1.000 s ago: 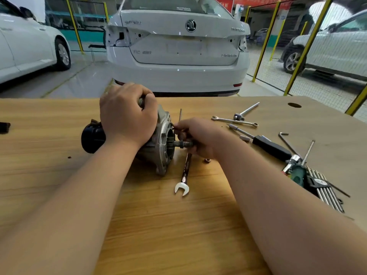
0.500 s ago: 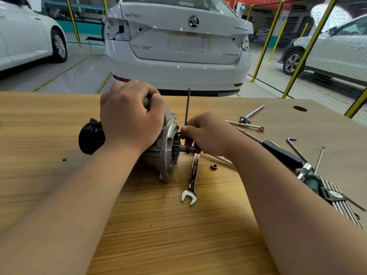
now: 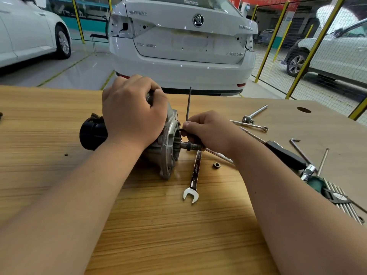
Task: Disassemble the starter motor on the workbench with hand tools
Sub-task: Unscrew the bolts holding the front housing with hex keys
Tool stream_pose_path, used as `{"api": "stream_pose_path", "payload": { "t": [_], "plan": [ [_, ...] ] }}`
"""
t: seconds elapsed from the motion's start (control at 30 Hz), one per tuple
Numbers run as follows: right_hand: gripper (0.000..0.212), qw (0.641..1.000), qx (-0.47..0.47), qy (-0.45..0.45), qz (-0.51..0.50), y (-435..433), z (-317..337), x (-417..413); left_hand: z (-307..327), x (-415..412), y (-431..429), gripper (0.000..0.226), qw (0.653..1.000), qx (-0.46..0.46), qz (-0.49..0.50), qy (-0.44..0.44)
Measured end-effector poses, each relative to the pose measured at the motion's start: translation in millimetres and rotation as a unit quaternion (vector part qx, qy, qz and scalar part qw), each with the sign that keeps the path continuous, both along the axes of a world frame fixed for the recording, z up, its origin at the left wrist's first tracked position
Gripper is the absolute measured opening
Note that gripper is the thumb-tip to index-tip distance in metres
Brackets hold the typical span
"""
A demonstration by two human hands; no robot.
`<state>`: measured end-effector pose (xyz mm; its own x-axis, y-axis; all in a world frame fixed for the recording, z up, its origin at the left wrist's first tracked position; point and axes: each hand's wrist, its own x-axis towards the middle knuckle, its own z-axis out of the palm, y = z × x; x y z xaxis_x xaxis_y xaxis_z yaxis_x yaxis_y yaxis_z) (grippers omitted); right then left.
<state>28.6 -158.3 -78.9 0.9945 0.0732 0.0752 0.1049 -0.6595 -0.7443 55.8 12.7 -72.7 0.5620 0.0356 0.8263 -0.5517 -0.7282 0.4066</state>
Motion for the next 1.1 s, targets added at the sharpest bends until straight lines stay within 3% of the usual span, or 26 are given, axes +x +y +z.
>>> {"api": "stream_pose_path", "payload": {
  "t": [0.17, 0.3, 0.43, 0.57, 0.67, 0.8, 0.93, 1.1],
  "plan": [
    [0.020, 0.986, -0.116, -0.120, 0.006, 0, -1, -5, -1, 0, 2, 0.028, 1.000, 0.007, -0.005, 0.004],
    [0.014, 0.946, -0.240, -0.212, 0.051, 3, 5, -6, 0, -2, 3, 0.028, 1.000, 0.012, -0.009, 0.009],
    [0.012, 0.928, -0.289, -0.221, 0.077, 4, 13, -8, 0, -3, 3, 0.028, 1.000, 0.018, -0.015, 0.011],
    [0.008, 0.934, -0.274, -0.214, 0.078, 3, 15, -11, 0, -3, 4, 0.028, 1.000, 0.021, -0.019, 0.011],
    [0.010, 0.962, -0.206, -0.176, 0.031, -2, 11, -15, 1, -3, 5, 0.029, 0.999, 0.024, -0.024, 0.019],
    [0.022, 0.998, 0.029, -0.021, -0.055, -5, 4, -22, 7, -2, 8, 0.032, 0.998, 0.014, -0.049, 0.042],
    [0.018, 0.971, 0.200, 0.127, -0.023, 7, 0, -32, 12, -3, 16, 0.029, 0.989, -0.022, -0.125, 0.076],
    [0.016, 0.944, 0.294, 0.150, -0.021, 24, -1, -40, 14, -8, 22, 0.024, 0.977, -0.047, -0.190, 0.090]
  ]
}}
